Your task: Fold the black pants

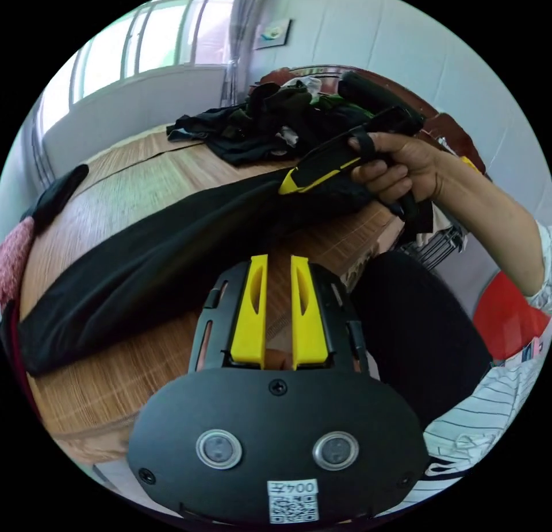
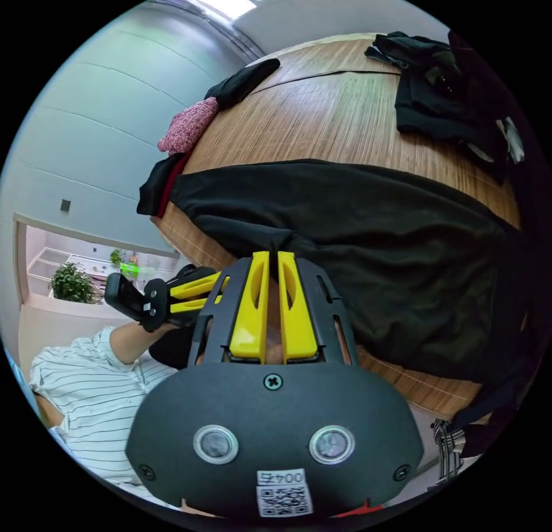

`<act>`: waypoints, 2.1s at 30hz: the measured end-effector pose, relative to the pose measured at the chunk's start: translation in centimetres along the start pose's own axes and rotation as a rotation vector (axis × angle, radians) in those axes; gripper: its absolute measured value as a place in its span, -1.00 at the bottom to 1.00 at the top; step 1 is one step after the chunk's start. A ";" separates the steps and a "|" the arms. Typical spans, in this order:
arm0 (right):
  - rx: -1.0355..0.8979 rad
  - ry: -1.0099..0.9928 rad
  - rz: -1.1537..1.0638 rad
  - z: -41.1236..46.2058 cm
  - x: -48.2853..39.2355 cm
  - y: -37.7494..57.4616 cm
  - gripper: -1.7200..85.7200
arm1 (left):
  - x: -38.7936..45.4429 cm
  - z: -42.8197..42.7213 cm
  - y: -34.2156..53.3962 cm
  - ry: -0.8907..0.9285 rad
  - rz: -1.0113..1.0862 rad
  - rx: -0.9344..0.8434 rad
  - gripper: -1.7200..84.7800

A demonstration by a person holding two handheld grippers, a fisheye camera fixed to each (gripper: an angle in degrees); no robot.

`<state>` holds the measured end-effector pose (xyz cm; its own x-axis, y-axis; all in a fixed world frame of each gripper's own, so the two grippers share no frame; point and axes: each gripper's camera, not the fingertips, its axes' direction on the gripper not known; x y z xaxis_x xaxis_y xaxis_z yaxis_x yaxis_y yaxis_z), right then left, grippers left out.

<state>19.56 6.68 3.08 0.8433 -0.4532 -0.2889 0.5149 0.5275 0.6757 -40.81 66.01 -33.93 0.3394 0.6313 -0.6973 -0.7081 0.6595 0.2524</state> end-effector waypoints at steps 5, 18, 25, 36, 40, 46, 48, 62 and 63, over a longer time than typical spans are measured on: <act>0.012 -0.060 0.026 0.4 1.8 -1.8 -0.88 | 5.0 7.2 3.8 0.002 0.051 -0.043 -0.79; 0.012 -0.087 0.017 0.2 3.8 -6.2 -0.88 | 12.1 8.8 17.6 -0.072 0.083 0.072 -0.77; 0.011 -0.117 0.032 0.7 4.5 -8.0 -0.88 | 13.5 11.7 21.9 -0.021 0.156 -0.029 -0.73; -0.053 -0.040 -0.031 1.6 3.0 -10.1 -0.86 | 14.9 11.7 26.7 -0.198 0.193 -0.052 -0.87; 0.081 0.123 -0.140 -1.5 1.6 -10.3 -0.81 | 11.7 9.5 29.4 -0.124 -0.010 -0.039 -0.90; 0.032 0.353 -0.372 -0.7 1.0 -15.0 -0.75 | 6.5 6.6 32.5 0.001 -0.267 -0.014 -0.90; -0.055 0.363 -0.427 0.4 1.3 -17.2 -0.72 | 5.3 5.7 32.5 0.011 -0.278 -0.009 -0.90; -0.470 0.319 -0.654 6.2 3.9 -25.7 -0.73 | -4.0 -1.6 30.3 0.094 -0.276 -0.004 -0.90; -0.474 0.308 -0.651 6.1 4.0 -25.8 -0.73 | -4.4 -1.9 30.2 0.099 -0.277 -0.003 -0.90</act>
<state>8.74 -13.13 -11.31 0.3272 -0.5904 -0.7379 0.8622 0.5061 -0.0226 -64.90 82.40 -24.54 0.4583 0.3840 -0.8016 -0.5986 0.8000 0.0410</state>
